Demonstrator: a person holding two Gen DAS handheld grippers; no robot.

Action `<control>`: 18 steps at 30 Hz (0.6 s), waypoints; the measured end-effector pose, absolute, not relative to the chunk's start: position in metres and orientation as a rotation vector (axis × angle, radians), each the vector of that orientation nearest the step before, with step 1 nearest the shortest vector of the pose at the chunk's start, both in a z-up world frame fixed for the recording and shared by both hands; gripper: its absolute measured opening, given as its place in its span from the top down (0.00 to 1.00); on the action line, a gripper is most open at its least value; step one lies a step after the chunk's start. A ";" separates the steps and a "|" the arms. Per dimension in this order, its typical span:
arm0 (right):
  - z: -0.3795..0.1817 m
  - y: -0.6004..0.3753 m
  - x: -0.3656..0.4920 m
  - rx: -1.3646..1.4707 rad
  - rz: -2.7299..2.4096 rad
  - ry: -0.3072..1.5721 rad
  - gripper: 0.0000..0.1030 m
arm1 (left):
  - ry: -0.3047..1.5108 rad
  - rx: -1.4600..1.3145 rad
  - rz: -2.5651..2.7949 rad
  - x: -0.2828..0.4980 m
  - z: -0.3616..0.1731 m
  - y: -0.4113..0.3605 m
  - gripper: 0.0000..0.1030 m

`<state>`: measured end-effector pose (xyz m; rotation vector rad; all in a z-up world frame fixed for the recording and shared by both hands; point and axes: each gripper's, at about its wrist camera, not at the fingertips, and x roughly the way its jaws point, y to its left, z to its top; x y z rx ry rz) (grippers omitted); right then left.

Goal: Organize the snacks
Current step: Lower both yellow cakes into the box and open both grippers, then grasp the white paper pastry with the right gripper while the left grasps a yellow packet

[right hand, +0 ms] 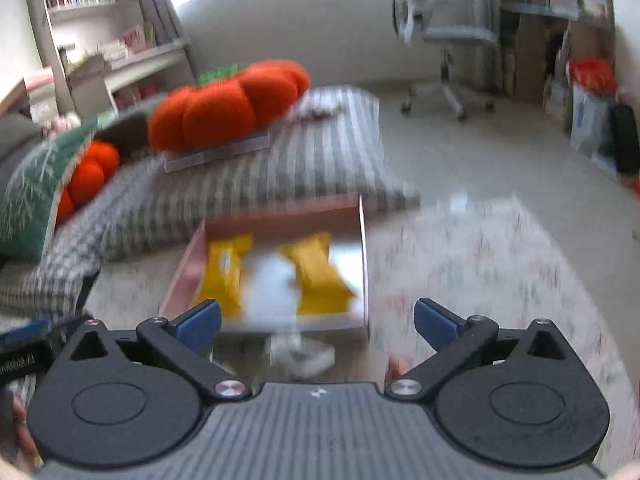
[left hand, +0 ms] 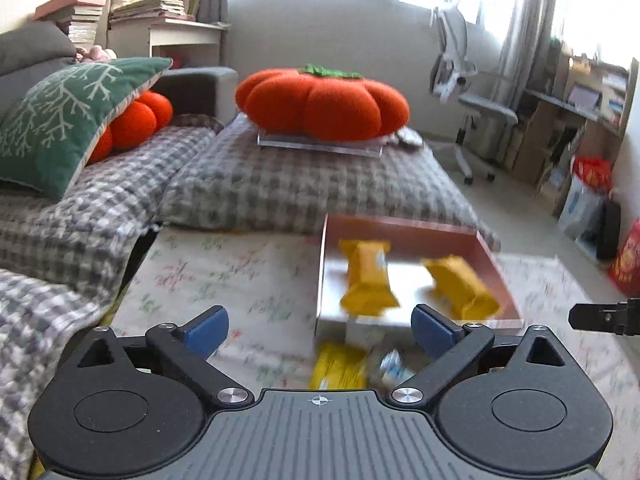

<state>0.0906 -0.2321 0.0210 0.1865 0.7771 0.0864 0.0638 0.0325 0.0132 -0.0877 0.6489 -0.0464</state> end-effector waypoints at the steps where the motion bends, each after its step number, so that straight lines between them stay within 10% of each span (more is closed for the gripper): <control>1: 0.017 -0.232 0.088 0.185 0.090 0.810 0.01 | 0.668 -0.079 -0.042 0.060 0.011 0.033 0.04; 18: -0.003 -0.240 0.037 0.196 0.079 0.985 0.02 | 0.892 -0.138 -0.110 0.023 -0.017 0.021 0.05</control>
